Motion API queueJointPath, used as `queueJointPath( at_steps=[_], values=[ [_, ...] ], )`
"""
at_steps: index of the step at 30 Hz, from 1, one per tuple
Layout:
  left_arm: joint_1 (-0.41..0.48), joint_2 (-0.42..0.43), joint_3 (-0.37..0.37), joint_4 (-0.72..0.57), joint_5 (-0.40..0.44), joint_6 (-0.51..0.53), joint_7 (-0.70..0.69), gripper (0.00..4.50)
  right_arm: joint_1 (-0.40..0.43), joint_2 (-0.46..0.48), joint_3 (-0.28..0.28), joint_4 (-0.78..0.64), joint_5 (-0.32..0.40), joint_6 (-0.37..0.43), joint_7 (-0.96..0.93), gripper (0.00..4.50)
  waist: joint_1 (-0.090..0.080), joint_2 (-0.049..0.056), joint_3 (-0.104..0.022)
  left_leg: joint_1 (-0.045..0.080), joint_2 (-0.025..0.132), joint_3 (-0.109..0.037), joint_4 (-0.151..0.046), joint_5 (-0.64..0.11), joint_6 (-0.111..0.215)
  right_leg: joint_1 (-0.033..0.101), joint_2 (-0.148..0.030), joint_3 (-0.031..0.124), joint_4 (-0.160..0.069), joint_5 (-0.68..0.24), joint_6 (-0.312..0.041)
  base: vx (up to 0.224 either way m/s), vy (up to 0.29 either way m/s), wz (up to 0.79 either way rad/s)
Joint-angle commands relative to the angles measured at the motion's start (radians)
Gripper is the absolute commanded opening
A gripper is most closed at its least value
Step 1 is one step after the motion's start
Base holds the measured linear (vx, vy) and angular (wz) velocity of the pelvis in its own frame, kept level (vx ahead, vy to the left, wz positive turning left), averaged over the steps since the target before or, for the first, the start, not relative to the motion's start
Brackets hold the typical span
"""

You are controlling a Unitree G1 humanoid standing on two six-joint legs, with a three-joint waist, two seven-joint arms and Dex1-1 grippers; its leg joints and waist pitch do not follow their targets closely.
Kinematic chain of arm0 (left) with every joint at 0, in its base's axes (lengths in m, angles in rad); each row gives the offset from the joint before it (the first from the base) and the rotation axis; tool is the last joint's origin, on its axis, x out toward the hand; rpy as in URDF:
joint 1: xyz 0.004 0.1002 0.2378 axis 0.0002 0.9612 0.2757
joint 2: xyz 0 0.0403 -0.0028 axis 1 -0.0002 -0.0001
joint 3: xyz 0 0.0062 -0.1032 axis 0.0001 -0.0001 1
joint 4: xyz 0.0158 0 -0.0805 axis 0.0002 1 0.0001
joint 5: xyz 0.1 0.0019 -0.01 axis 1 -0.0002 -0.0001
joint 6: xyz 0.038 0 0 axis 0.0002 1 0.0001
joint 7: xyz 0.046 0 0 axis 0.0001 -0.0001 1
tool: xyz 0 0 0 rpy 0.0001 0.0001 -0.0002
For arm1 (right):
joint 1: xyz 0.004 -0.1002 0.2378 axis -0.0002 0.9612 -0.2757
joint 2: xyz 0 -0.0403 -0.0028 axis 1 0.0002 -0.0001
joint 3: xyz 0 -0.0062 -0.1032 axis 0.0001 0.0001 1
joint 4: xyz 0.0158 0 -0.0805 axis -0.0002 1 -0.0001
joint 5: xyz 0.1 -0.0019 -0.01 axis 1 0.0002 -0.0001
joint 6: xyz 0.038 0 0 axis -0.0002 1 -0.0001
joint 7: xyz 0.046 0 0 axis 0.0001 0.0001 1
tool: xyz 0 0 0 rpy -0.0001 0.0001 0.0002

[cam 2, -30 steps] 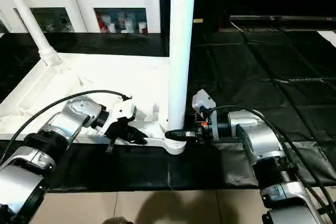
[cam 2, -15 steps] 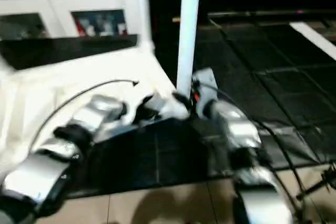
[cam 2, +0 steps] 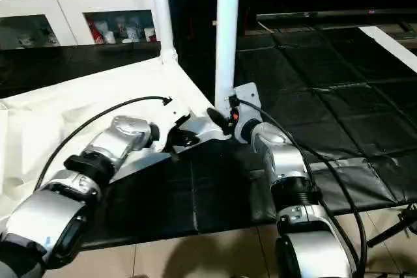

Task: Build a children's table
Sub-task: Rotate leg to tighten

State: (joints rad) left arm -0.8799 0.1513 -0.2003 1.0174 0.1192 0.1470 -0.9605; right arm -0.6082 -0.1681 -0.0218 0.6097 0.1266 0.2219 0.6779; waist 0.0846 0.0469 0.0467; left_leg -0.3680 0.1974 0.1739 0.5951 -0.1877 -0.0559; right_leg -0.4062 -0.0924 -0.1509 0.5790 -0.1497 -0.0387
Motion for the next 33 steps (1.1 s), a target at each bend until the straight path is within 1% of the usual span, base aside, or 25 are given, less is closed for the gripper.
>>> queueJointPath(
  at_steps=[1, 2, 3, 4, 5, 7, 8, 9, 10, 11, 12, 13, 14, 17, 20, 21, 22, 24, 25, 27, 28, 29, 30, 32, 33],
  values=[
    [-0.019, 0.006, -0.010, -0.057, -0.013, -0.059, -0.058, 0.00, 0.018, 0.008, 0.070, -0.037, 0.036, 0.003, 0.121, 3.59, 0.009, -0.012, -0.082, 0.003, 0.038, -0.011, -0.052, -0.085, 0.133, 0.075, -0.072, 0.063, -0.051, -0.144, -0.190, 0.000, 0.000, 0.00],
    [-0.013, 0.021, -0.019, -0.059, -0.014, -0.074, -0.097, 0.00, 0.030, -0.017, 0.074, -0.055, 0.042, -0.001, 0.169, 3.66, 0.014, -0.012, -0.082, 0.007, 0.039, -0.009, -0.052, -0.090, 0.135, 0.072, -0.073, 0.063, -0.051, -0.145, -0.193, 0.000, 0.000, 0.00],
    [-0.010, 0.030, -0.023, -0.060, -0.014, -0.081, -0.118, 0.00, 0.036, -0.031, 0.077, -0.063, 0.045, -0.005, 0.197, 3.78, 0.018, -0.013, -0.082, 0.006, 0.039, -0.009, -0.052, -0.096, 0.135, 0.073, -0.073, 0.062, -0.051, -0.153, -0.192, 0.000, 0.000, 0.00],
    [-0.004, 0.044, -0.033, -0.065, -0.015, -0.104, -0.159, 0.00, 0.050, -0.061, 0.087, -0.082, 0.050, -0.009, 0.252, 3.78, 0.020, -0.013, -0.082, 0.006, 0.039, -0.010, -0.052, -0.096, 0.133, 0.074, -0.073, 0.062, -0.052, -0.155, -0.189, 0.000, 0.000, 0.00],
    [0.003, 0.062, -0.043, -0.072, -0.019, -0.124, -0.215, 0.00, 0.067, -0.101, 0.099, -0.106, 0.059, -0.014, 0.327, 3.91, 0.025, -0.012, -0.082, 0.007, 0.041, -0.010, -0.052, -0.102, 0.133, 0.073, -0.075, 0.063, -0.051, -0.158, -0.188, 0.000, 0.000, 0.00],
    [0.007, 0.071, -0.049, -0.079, -0.022, -0.137, -0.246, 0.00, 0.074, -0.119, 0.101, -0.118, 0.067, -0.010, 0.362, 4.08, 0.033, -0.011, -0.082, 0.008, 0.043, -0.009, -0.052, -0.105, 0.129, 0.072, -0.076, 0.065, -0.051, -0.164, -0.187, 0.000, 0.000, 0.00],
    [0.017, 0.086, -0.059, -0.098, -0.034, -0.152, -0.310, 0.00, 0.083, -0.152, 0.103, -0.138, 0.084, 0.007, 0.424, 4.08, 0.036, -0.012, -0.081, 0.009, 0.044, -0.009, -0.053, -0.109, 0.124, 0.070, -0.076, 0.065, -0.052, -0.172, -0.189, 0.000, 0.000, 0.00],
    [0.022, 0.095, -0.068, -0.104, -0.033, -0.159, -0.339, 0.00, 0.086, -0.169, 0.104, -0.147, 0.093, 0.018, 0.452, 4.21, 0.040, -0.005, -0.081, 0.008, 0.045, -0.010, -0.053, -0.114, 0.121, 0.070, -0.076, 0.066, -0.050, -0.173, -0.190, 0.000, 0.000, 0.00],
    [0.022, 0.095, -0.068, -0.104, -0.033, -0.159, -0.339, 0.00, 0.086, -0.169, 0.104, -0.147, 0.093, 0.018, 0.452, 4.32, 0.043, -0.007, -0.080, 0.010, 0.046, -0.010, -0.054, -0.119, 0.119, 0.069, -0.076, 0.065, -0.053, -0.177, -0.188, 0.000, 0.000, 0.00],
    [0.024, 0.101, -0.073, -0.108, -0.031, -0.163, -0.357, 0.00, 0.088, -0.180, 0.104, -0.154, 0.098, 0.024, 0.473, 4.32, 0.047, -0.007, -0.082, 0.011, 0.047, -0.010, -0.053, -0.124, 0.112, 0.067, -0.076, 0.066, -0.052, -0.178, -0.189, 0.000, 0.000, 0.00],
    [0.034, 0.120, -0.093, -0.118, -0.028, -0.182, -0.425, 0.00, 0.090, -0.220, 0.111, -0.167, 0.109, 0.033, 0.538, 4.40, 0.054, -0.005, -0.081, 0.014, 0.048, -0.010, -0.054, -0.132, 0.105, 0.065, -0.076, 0.066, -0.054, -0.193, -0.186, 0.000, 0.000, 0.00],
    [0.034, 0.120, -0.093, -0.118, -0.028, -0.182, -0.425, 0.00, 0.090, -0.220, 0.111, -0.167, 0.109, 0.033, 0.538, 4.46, 0.056, -0.006, -0.082, 0.015, 0.049, -0.010, -0.055, -0.137, 0.103, 0.065, -0.076, 0.066, -0.055, -0.200, -0.185, 0.000, 0.000, 0.00],
    [0.038, 0.128, -0.101, -0.124, -0.030, -0.190, -0.456, 0.00, 0.090, -0.236, 0.115, -0.171, 0.115, 0.039, 0.566, 4.46, 0.063, -0.004, -0.079, 0.020, 0.051, -0.008, -0.056, -0.153, 0.093, 0.060, -0.077, 0.069, -0.058, -0.212, -0.187, 0.000, 0.000, 0.00],
    [0.048, 0.144, -0.121, -0.134, -0.027, -0.210, -0.512, 0.00, 0.086, -0.264, 0.129, -0.170, 0.131, 0.047, 0.641, 4.46, 0.068, -0.006, -0.080, 0.018, 0.049, -0.010, -0.057, -0.163, 0.081, 0.063, -0.077, 0.068, -0.057, -0.223, -0.180, 0.000, 0.000, 0.00],
    [0.061, 0.154, -0.133, -0.151, -0.025, -0.221, -0.548, 0.00, 0.081, -0.284, 0.159, -0.172, 0.140, 0.060, 0.725, 4.46, 0.073, -0.007, -0.081, 0.014, 0.049, -0.011, -0.056, -0.151, 0.084, 0.066, -0.079, 0.068, -0.055, -0.213, -0.178, 0.000, 0.000, 0.00],
    [0.065, 0.156, -0.135, -0.158, -0.028, -0.221, -0.558, 0.00, 0.078, -0.288, 0.168, -0.170, 0.142, 0.064, 0.744, 4.46, 0.074, -0.011, -0.082, 0.012, 0.048, -0.011, -0.056, -0.146, 0.086, 0.067, -0.079, 0.067, -0.052, -0.212, -0.180, 0.000, 0.000, 0.00],
    [0.066, 0.157, -0.135, -0.160, -0.029, -0.221, -0.561, 0.00, 0.073, -0.288, 0.172, -0.164, 0.142, 0.063, 0.750, 4.29, 0.075, -0.010, -0.082, 0.012, 0.049, -0.011, -0.055, -0.139, 0.088, 0.066, -0.080, 0.067, -0.053, -0.215, -0.177, 0.000, 0.000, 0.00],
    [0.067, 0.157, -0.134, -0.161, -0.029, -0.222, -0.563, 0.00, 0.066, -0.286, 0.176, -0.152, 0.141, 0.062, 0.759, 4.19, 0.075, -0.009, -0.082, 0.012, 0.050, -0.011, -0.056, -0.136, 0.086, 0.064, -0.079, 0.067, -0.053, -0.218, -0.176, 0.000, 0.000, 0.00],
    [0.067, 0.157, -0.134, -0.161, -0.029, -0.222, -0.562, 0.00, 0.065, -0.286, 0.178, -0.149, 0.141, 0.063, 0.762, 4.19, 0.074, -0.017, -0.082, 0.012, 0.050, -0.011, -0.056, -0.136, 0.086, 0.065, -0.079, 0.067, -0.054, -0.221, -0.175, 0.000, 0.000, 0.00],
    [0.070, 0.158, -0.134, -0.164, -0.031, -0.222, -0.565, 0.00, 0.059, -0.285, 0.184, -0.141, 0.139, 0.065, 0.774, 4.01, 0.075, -0.013, -0.081, 0.012, 0.049, -0.011, -0.055, -0.137, 0.082, 0.064, -0.079, 0.067, -0.056, -0.243, -0.169, 0.000, 0.000, 0.00],
    [0.070, 0.159, -0.134, -0.165, -0.032, -0.223, -0.566, 0.00, 0.056, -0.284, 0.186, -0.138, 0.138, 0.062, 0.778, 3.90, 0.075, -0.013, -0.080, 0.012, 0.048, -0.011, -0.056, -0.137, 0.080, 0.064, -0.079, 0.067, -0.056, -0.251, -0.165, 0.000, 0.000, 0.00],
    [0.071, 0.159, -0.134, -0.165, -0.032, -0.223, -0.566, 0.00, 0.055, -0.284, 0.188, -0.136, 0.137, 0.061, 0.781, 3.90, 0.075, -0.013, -0.081, 0.011, 0.048, -0.011, -0.056, -0.136, 0.080, 0.064, -0.079, 0.067, -0.057, -0.251, -0.163, 0.000, 0.000, 0.00],
    [0.071, 0.159, -0.134, -0.166, -0.033, -0.223, -0.566, 0.00, 0.055, -0.283, 0.189, -0.134, 0.136, 0.060, 0.783, 3.75, 0.075, -0.015, -0.081, 0.011, 0.048, -0.011, -0.055, -0.132, 0.081, 0.064, -0.079, 0.067, -0.055, -0.248, -0.162, 0.000, 0.000, 0.00],
    [0.072, 0.160, -0.135, -0.166, -0.034, -0.224, -0.567, 0.00, 0.054, -0.284, 0.191, -0.131, 0.135, 0.060, 0.787, 3.70, 0.075, -0.015, -0.082, 0.010, 0.048, -0.011, -0.055, -0.124, 0.083, 0.065, -0.078, 0.067, -0.054, -0.238, -0.162, 0.000, 0.000, 0.00],
    [0.073, 0.161, -0.136, -0.169, -0.034, -0.225, -0.567, 0.00, 0.055, -0.284, 0.193, -0.130, 0.133, 0.056, 0.789, 3.49, 0.076, -0.015, -0.082, 0.010, 0.047, -0.010, -0.054, -0.124, 0.084, 0.064, -0.079, 0.067, -0.055, -0.238, -0.162, 0.000, 0.000, 0.00]
  ],
)
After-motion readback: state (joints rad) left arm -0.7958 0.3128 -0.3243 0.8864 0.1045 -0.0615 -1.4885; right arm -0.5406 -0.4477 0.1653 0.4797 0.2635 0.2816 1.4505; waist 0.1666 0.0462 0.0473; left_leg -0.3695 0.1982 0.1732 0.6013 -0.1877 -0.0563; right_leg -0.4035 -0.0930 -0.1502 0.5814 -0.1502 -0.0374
